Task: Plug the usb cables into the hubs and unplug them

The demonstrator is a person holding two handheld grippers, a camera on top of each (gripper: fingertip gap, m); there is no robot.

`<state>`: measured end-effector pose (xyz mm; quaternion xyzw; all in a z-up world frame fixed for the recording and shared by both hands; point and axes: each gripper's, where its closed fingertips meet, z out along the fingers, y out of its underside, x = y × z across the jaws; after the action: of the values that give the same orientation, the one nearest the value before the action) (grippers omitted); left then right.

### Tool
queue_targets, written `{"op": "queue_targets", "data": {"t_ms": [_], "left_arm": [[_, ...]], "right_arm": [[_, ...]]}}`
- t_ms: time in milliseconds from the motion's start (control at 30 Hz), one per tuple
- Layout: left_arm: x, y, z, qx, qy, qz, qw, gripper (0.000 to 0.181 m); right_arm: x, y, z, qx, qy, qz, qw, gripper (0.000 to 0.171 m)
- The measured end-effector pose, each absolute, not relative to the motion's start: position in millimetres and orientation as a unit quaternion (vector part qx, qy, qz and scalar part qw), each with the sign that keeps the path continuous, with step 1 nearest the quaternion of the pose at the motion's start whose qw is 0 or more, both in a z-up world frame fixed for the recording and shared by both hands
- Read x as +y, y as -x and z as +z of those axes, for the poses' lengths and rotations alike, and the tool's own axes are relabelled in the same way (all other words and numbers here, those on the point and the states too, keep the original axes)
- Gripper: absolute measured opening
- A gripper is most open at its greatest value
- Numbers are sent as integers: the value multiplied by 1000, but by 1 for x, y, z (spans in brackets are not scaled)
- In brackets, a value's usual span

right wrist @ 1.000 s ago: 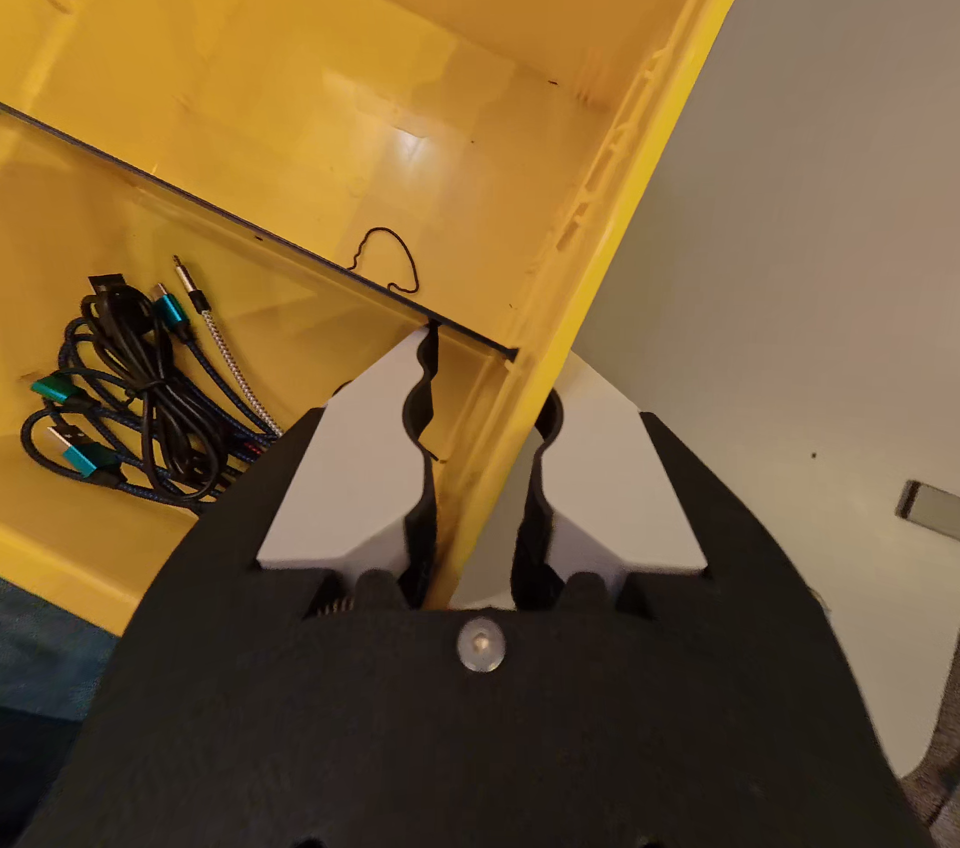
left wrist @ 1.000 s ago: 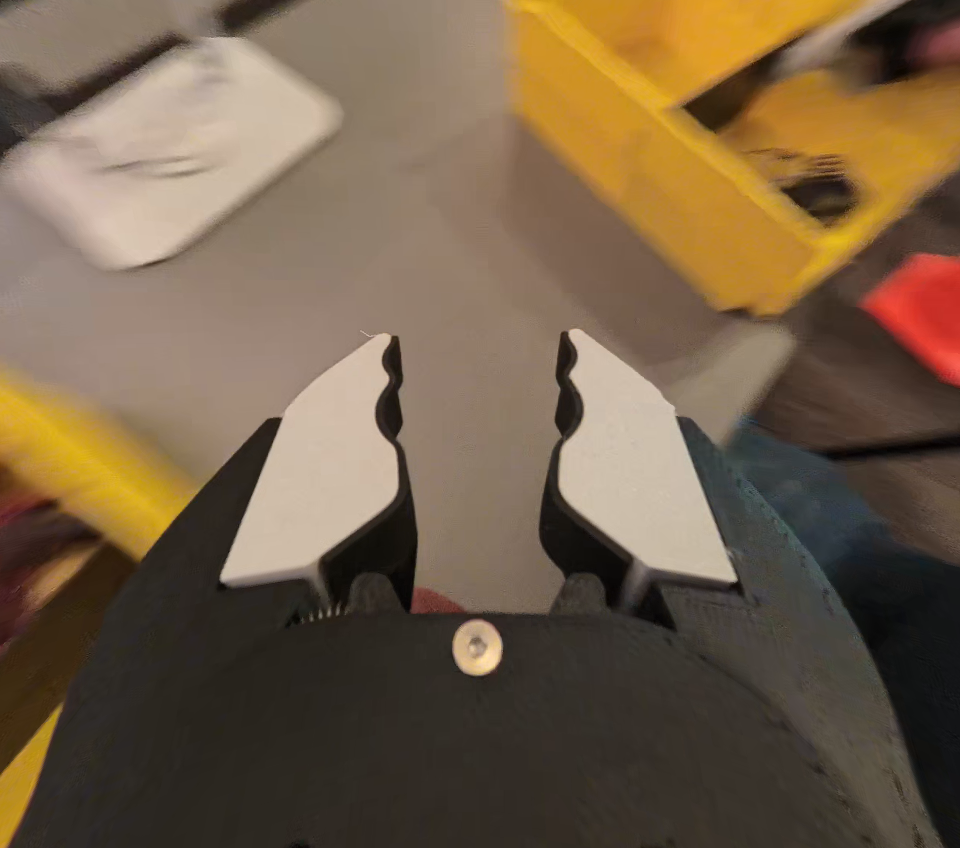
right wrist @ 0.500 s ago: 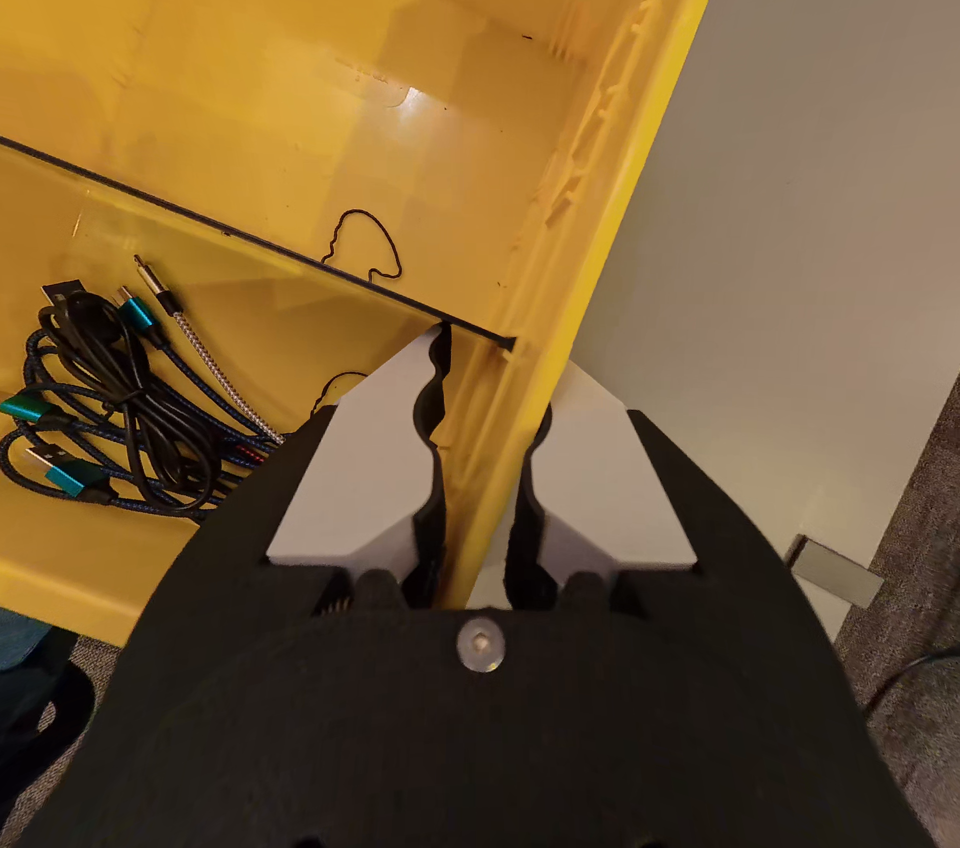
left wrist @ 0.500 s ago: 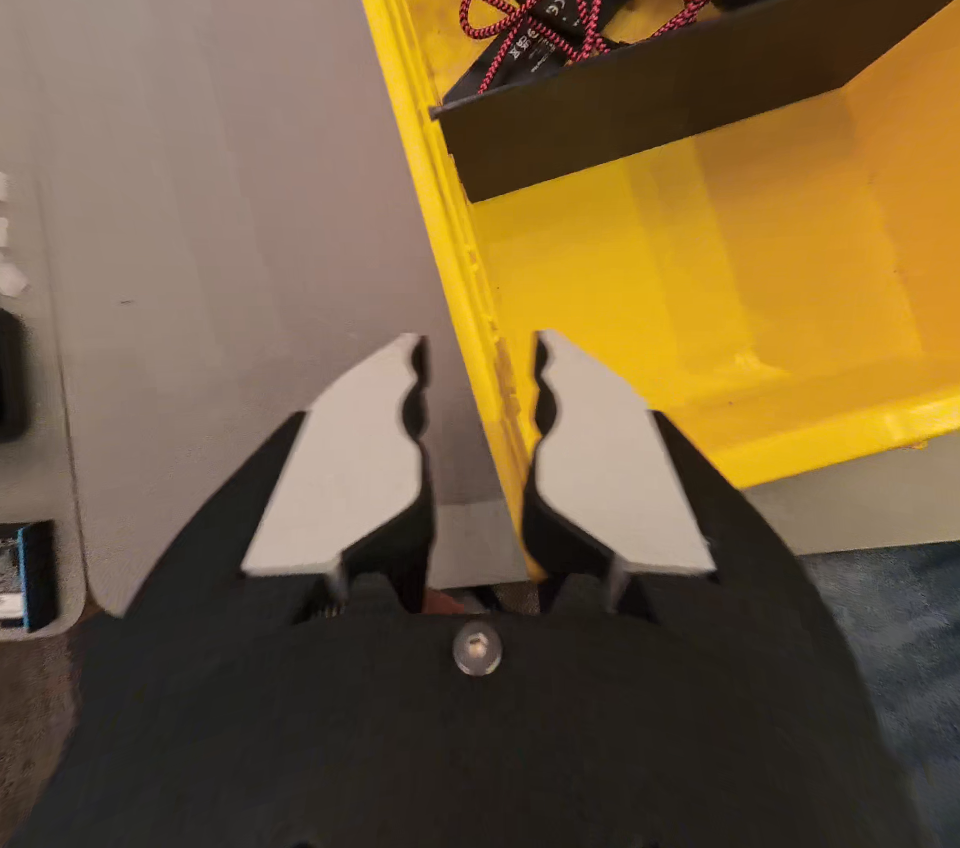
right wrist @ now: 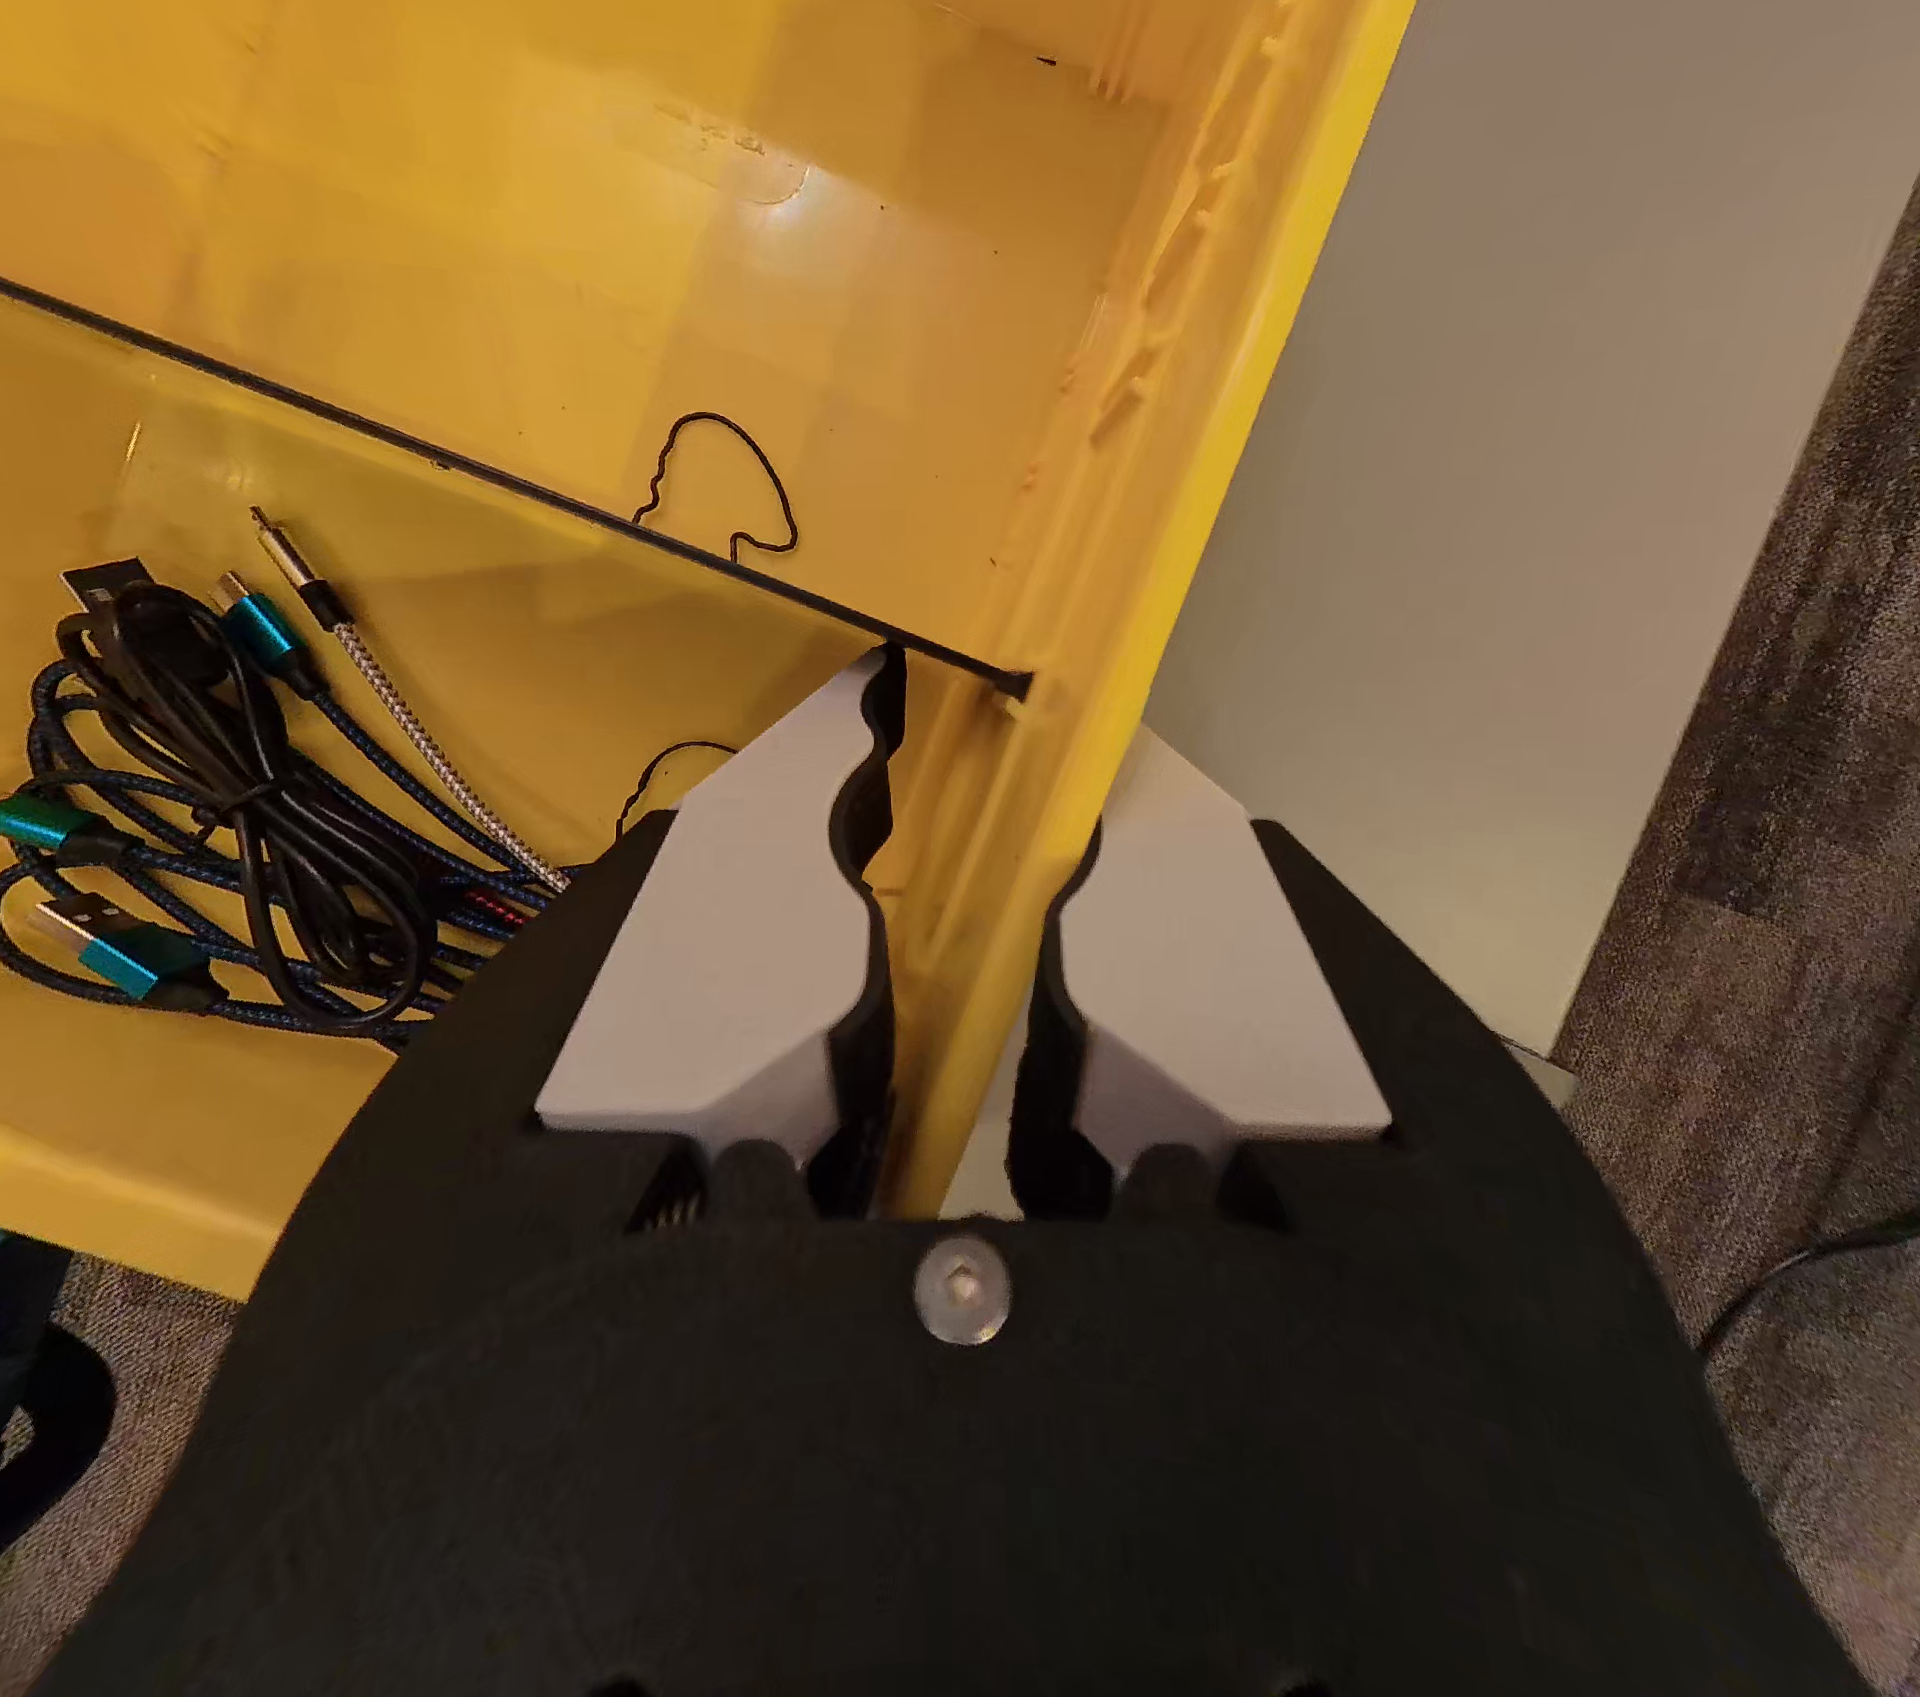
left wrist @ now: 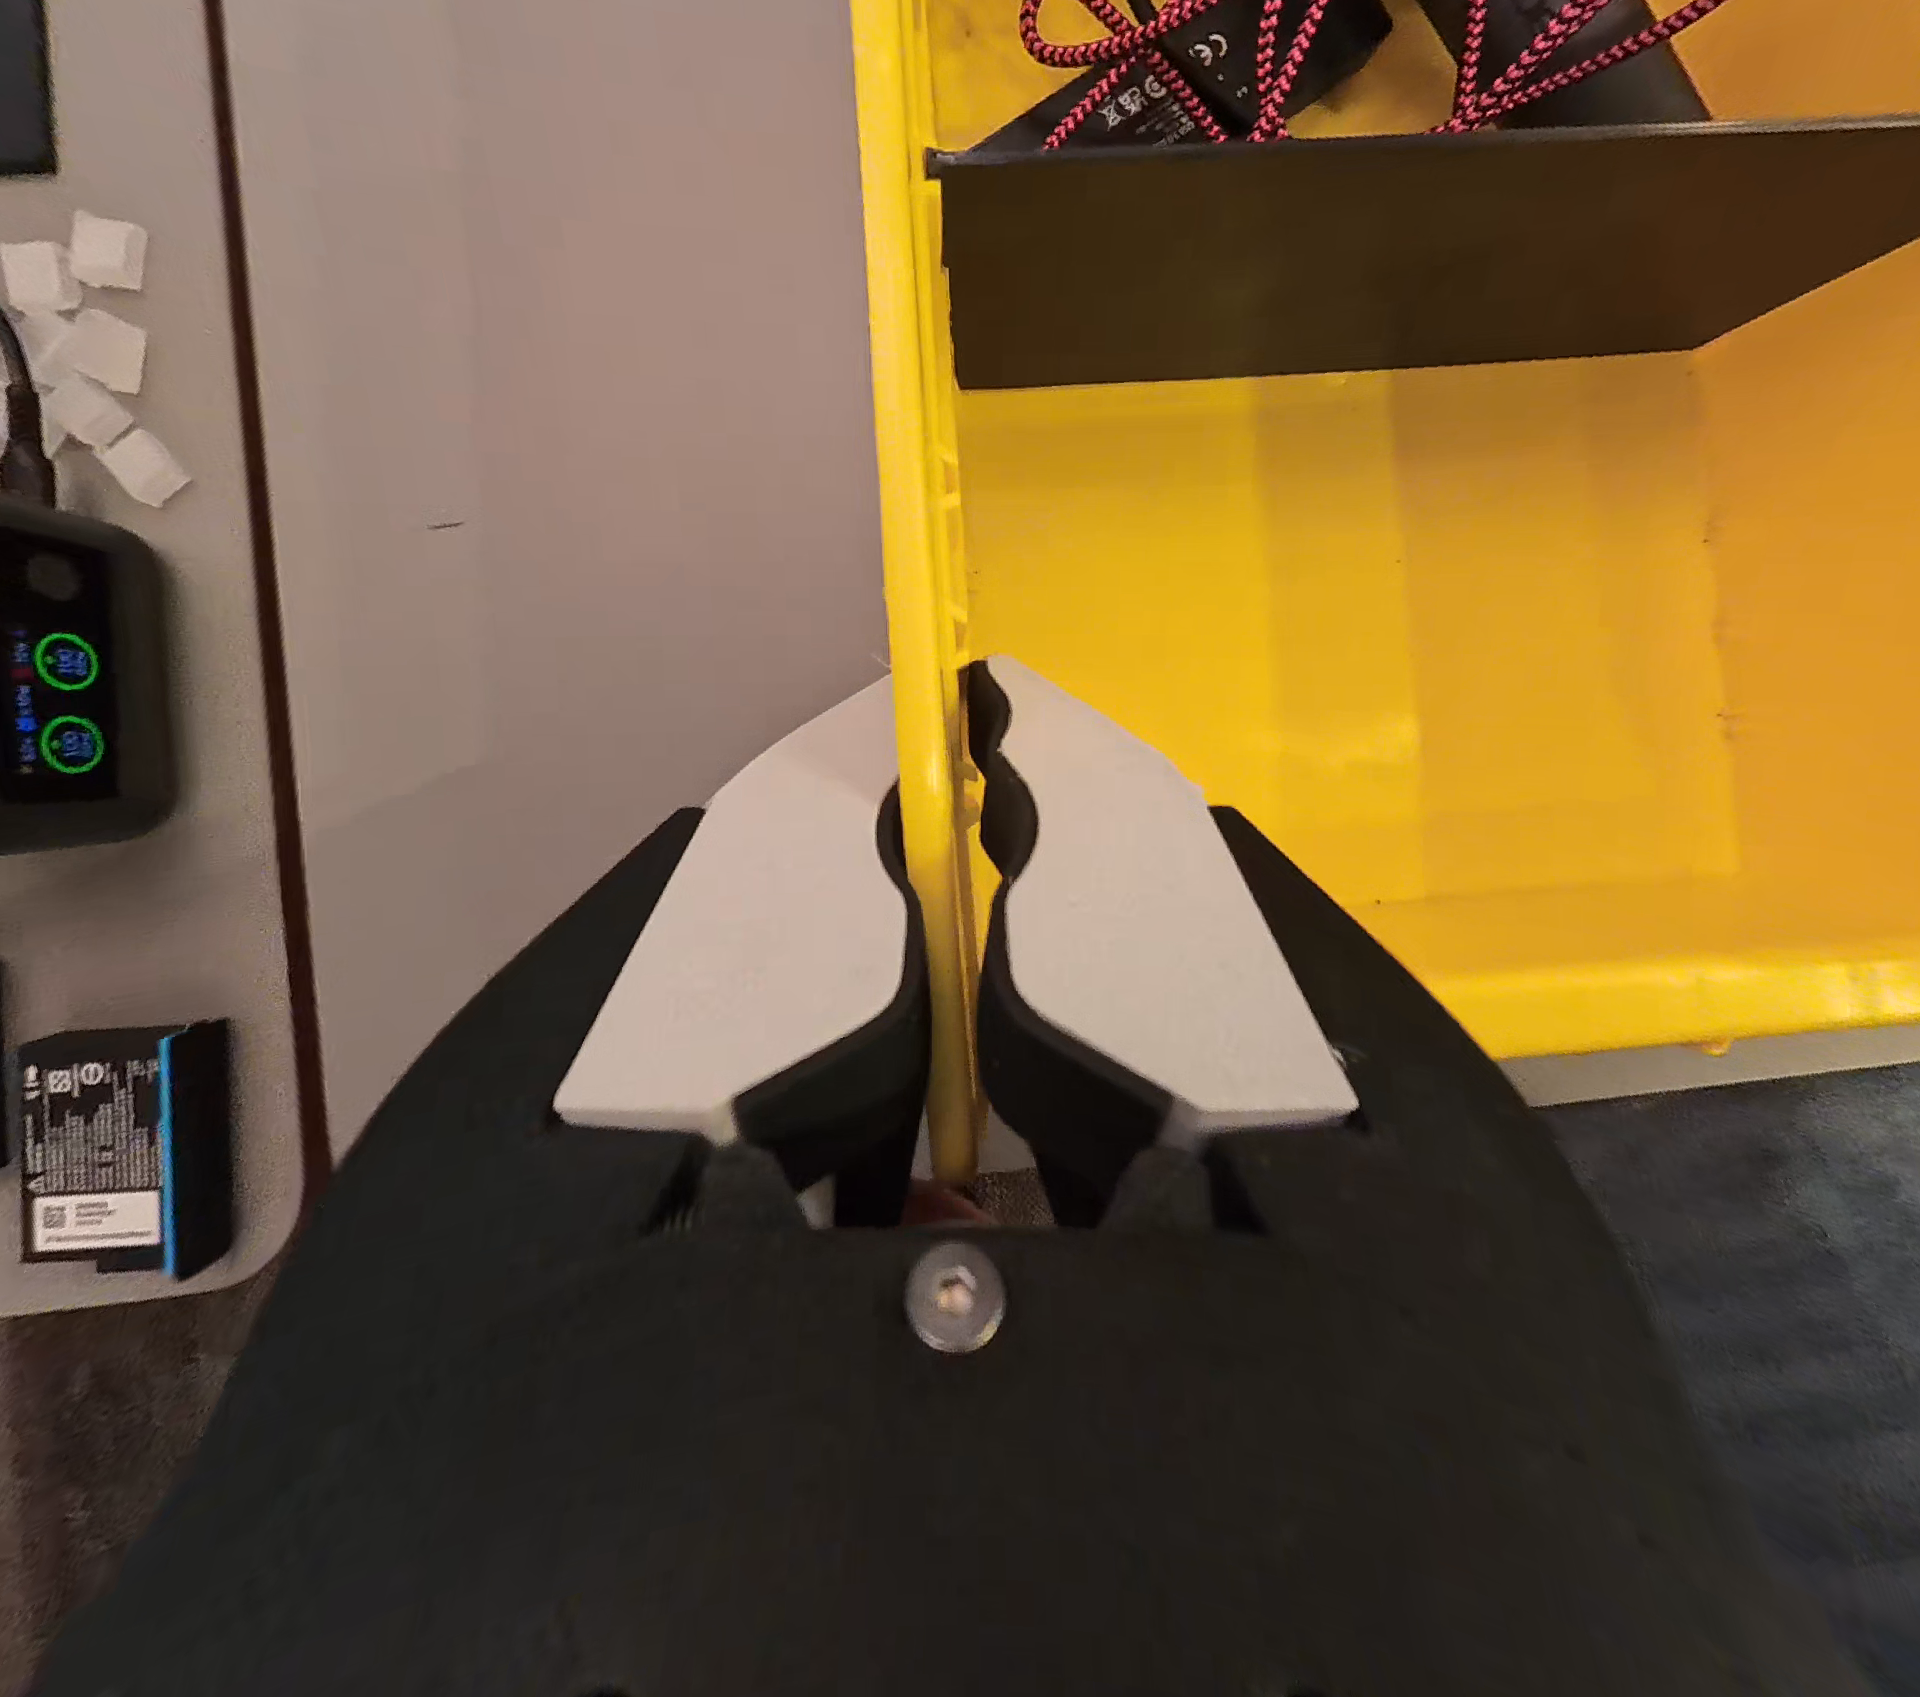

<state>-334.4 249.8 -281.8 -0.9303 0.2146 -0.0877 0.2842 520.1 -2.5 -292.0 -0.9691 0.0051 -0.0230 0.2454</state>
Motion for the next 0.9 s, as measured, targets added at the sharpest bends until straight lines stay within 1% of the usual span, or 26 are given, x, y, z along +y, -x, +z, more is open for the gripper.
{"op": "queue_targets", "data": {"t_ms": [267, 767, 800, 833, 867, 900], "left_arm": [[266, 369, -282, 190, 936, -98, 279, 3], [262, 400, -281, 151, 940, -91, 291, 3], [262, 400, -281, 153, 940, -94, 289, 3], [264, 401, -279, 151, 939, -96, 295, 9], [267, 403, -273, 143, 935, -95, 311, 22], [268, 405, -267, 138, 931, -97, 324, 27]], "right_arm": [[-11, -549, -292, -3, 970, -28, 242, 20], [-13, -561, -292, -7, 971, -25, 239, 21], [-12, -562, -290, -6, 970, -29, 242, 27], [-11, -564, -286, -3, 967, -36, 251, 34], [-10, -566, -280, -1, 964, -46, 262, 39], [-10, -569, -273, 0, 961, -63, 270, 46]]}}
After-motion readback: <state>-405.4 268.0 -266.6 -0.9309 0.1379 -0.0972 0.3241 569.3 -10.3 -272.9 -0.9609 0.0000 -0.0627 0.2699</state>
